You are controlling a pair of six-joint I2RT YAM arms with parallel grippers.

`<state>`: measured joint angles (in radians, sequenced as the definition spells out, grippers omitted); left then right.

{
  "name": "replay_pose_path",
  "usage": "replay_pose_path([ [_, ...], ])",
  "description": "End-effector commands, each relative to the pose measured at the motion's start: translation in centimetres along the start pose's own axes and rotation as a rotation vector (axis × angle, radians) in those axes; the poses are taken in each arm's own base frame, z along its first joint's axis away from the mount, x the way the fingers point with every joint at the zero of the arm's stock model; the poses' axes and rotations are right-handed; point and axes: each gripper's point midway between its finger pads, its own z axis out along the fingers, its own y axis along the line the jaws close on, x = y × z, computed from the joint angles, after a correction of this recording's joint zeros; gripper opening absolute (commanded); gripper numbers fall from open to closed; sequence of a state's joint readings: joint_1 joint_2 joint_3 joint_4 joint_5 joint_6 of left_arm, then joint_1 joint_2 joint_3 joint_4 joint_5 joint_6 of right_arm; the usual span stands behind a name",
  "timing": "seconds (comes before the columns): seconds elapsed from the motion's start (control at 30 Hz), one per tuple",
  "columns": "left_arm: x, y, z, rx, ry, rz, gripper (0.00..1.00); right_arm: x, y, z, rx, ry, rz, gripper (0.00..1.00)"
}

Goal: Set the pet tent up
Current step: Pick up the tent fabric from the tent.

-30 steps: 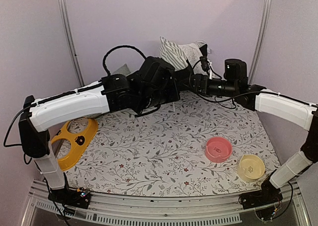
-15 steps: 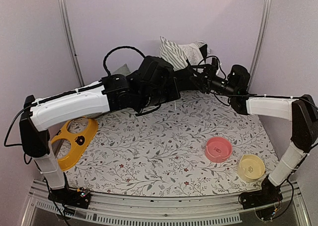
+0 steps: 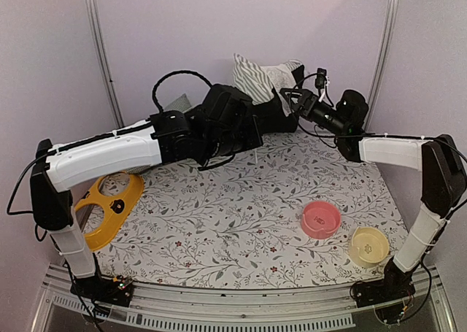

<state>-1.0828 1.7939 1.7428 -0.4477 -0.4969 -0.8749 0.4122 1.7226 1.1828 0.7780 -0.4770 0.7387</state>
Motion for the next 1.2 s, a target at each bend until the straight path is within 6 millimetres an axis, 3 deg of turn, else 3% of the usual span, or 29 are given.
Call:
replay_pose_path([
  [0.0,-1.6,0.6,0.2,0.001,-0.02,0.002,0.0,0.0,-1.9,-0.6,0.066,-0.073,-0.509,0.72],
  [0.1,-1.7,0.5,0.2,0.001,-0.022,0.002,0.0,1.6,-2.0,-0.9,0.012,-0.088,-0.737,0.72],
  [0.2,-1.9,0.5,0.1,0.001,-0.023,0.002,0.0,1.3,-1.2,-2.3,-0.013,-0.239,-0.95,0.77],
  [0.33,-2.0,0.4,0.0,0.003,-0.023,0.002,0.0,1.6,-1.6,-1.3,-0.033,-0.252,-1.06,0.77],
  [0.57,-1.7,0.4,0.3,0.003,-0.011,0.005,0.0,1.6,-2.5,0.7,-0.045,-0.238,-1.137,0.68],
  [0.83,-1.7,0.3,0.7,0.005,-0.007,0.004,0.0,2.1,-3.7,4.5,-0.072,-0.145,-1.137,0.54],
  [1.17,-2.0,0.4,0.8,0.003,-0.01,0.003,0.0,2.2,-4.8,6.7,-0.057,-0.115,-1.162,0.44],
])
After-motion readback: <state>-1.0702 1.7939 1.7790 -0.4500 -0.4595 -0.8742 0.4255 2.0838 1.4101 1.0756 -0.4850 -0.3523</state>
